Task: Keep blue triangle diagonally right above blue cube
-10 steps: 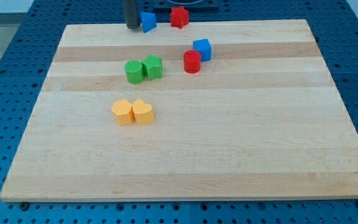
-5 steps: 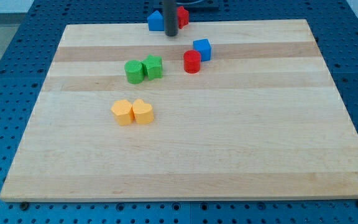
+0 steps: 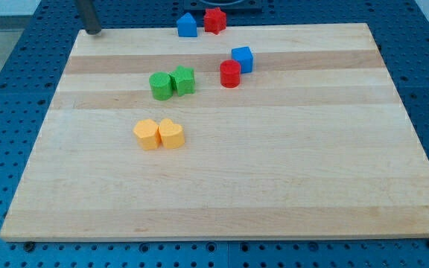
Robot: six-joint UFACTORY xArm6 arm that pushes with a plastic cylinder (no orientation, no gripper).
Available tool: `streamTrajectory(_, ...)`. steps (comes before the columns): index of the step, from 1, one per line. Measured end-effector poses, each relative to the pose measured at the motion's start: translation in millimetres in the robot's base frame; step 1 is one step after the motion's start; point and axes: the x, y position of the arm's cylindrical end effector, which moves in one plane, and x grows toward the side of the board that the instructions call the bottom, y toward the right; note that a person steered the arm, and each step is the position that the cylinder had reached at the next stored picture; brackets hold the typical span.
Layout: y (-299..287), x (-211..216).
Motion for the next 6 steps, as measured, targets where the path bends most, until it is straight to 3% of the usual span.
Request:
streamTrajectory(5, 143, 0)
streamTrajectory(6, 248, 14)
